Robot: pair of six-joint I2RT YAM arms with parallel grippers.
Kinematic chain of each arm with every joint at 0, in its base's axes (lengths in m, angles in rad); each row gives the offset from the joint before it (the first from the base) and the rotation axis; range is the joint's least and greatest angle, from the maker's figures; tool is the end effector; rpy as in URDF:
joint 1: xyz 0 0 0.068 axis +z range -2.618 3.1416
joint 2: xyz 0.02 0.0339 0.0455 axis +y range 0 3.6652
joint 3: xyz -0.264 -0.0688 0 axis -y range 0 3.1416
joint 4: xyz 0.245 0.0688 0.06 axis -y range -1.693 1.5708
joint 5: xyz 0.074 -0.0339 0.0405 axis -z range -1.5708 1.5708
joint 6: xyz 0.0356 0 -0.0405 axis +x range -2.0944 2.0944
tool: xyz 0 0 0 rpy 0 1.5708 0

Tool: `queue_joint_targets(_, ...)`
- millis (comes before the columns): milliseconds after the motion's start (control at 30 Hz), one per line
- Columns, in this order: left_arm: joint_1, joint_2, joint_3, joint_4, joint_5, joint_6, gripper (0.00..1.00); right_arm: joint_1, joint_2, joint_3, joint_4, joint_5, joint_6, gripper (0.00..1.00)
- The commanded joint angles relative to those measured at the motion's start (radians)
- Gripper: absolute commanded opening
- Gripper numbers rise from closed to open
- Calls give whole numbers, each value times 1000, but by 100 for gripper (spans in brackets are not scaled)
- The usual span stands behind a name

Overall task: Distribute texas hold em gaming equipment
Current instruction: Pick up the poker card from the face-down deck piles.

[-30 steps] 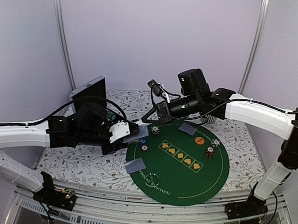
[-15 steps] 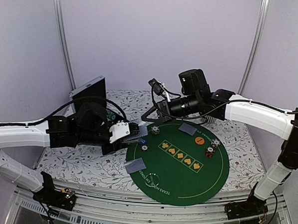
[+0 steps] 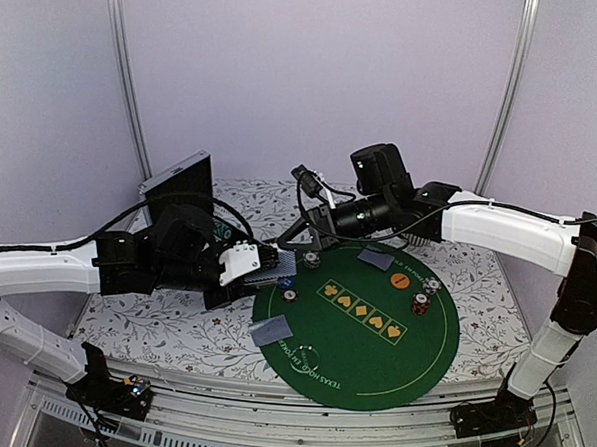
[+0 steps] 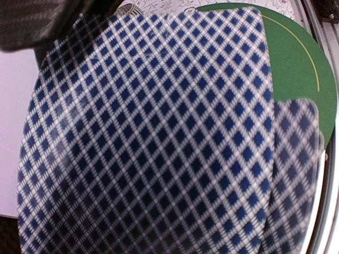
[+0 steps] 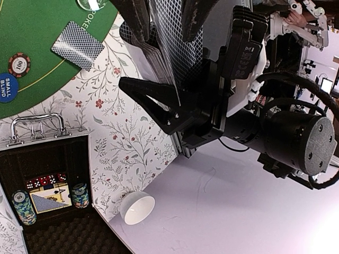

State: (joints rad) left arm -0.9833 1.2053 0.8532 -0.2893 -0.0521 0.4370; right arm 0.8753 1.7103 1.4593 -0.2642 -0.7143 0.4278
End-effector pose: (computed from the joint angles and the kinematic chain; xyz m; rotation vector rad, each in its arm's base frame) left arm 0.1479 -0.2188 0.2663 1.4266 1.7037 -0.2447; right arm 0.2363 0.3195 0.3225 -0.9862 2.1060 1.4775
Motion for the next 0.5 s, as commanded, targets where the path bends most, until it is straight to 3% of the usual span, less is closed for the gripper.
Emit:
queue_joint_targets(0,9,-9,-2,29,12,0,42,3,7,-3,-3,-21,-5,24)
queue_joint_targets(200,8,-9,-1,29,11,0,42,3,2,-3,-5,-54,-6,22)
queue_joint_targets(367,9,-9,-3,29,11,0,42,3,-10,-5,-23,-37,-15,4)
queue_joint_targets(467,8,-9,-3,27,13,1,42,0,-28,-5,-34,-17,-29,2)
